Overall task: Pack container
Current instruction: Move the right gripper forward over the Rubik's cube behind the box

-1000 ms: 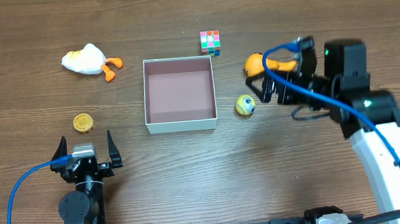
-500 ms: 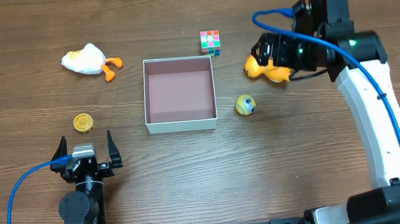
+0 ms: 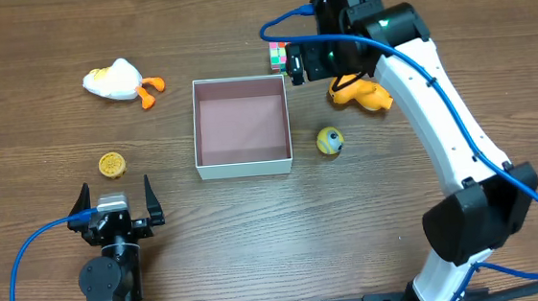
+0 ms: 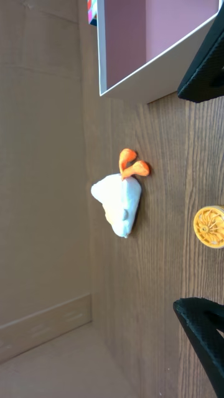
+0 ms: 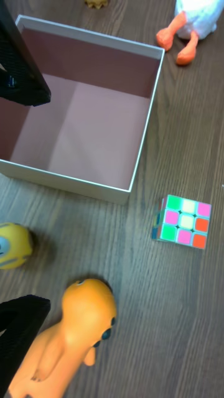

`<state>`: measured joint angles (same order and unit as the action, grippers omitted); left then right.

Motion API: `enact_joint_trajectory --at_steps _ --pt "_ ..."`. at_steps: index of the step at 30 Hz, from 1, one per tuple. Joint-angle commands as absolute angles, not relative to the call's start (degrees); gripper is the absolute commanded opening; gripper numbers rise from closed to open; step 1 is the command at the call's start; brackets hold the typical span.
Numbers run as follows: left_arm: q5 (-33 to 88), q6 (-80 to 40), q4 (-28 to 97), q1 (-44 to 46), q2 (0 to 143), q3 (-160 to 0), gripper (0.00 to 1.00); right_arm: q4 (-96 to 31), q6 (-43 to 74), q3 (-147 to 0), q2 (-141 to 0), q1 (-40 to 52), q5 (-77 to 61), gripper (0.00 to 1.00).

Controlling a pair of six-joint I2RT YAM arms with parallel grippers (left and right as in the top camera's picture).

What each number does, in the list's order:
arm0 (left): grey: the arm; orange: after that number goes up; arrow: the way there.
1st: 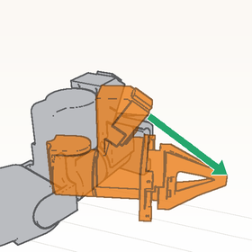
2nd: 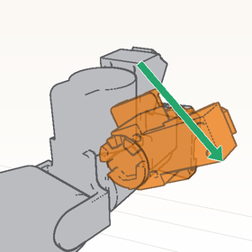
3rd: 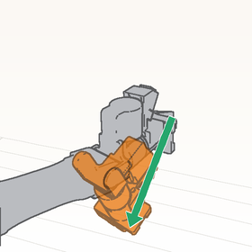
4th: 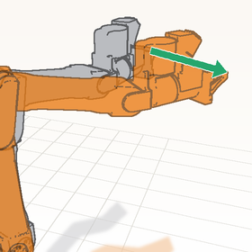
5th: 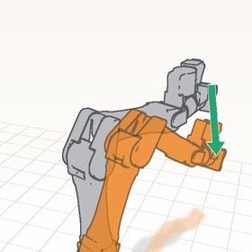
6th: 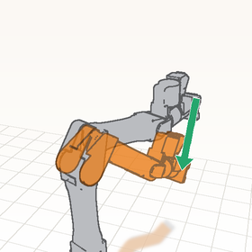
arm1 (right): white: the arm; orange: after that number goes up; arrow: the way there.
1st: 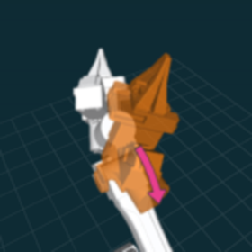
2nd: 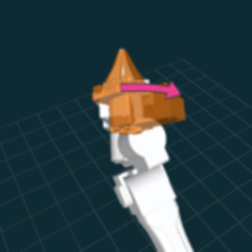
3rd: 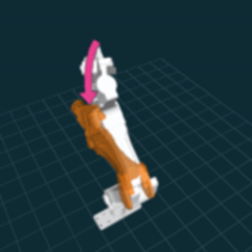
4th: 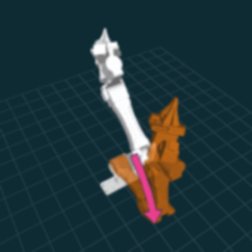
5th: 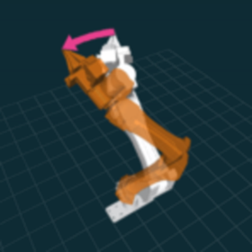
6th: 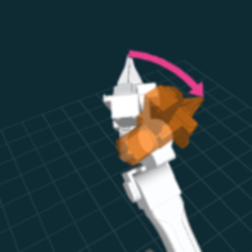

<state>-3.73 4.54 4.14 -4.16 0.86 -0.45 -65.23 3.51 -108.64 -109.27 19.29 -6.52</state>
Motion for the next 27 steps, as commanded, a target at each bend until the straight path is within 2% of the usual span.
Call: enact_joint_trajectory --at_steps 1,9,15,27 --pt "-4.45 3.64 3.90 -4.49 0.62 -0.27 1.00 -63.00 0.54 -111.57 -110.59 19.07 -4.91 1.00" --pt "-4.45 3.64 3.90 -4.49 0.62 -0.27 1.00 -53.74 -1.39 -111.57 -112.40 19.07 -3.40 1.00" --pt "-4.45 3.64 3.90 -4.49 0.62 -0.27 1.00 -52.95 0.49 -111.68 -116.79 19.07 -5.61 1.00" --pt "-4.45 3.64 3.90 -4.49 0.62 -0.27 1.00 -68.49 3.68 -133.01 -117.47 16.91 -6.94 1.00"
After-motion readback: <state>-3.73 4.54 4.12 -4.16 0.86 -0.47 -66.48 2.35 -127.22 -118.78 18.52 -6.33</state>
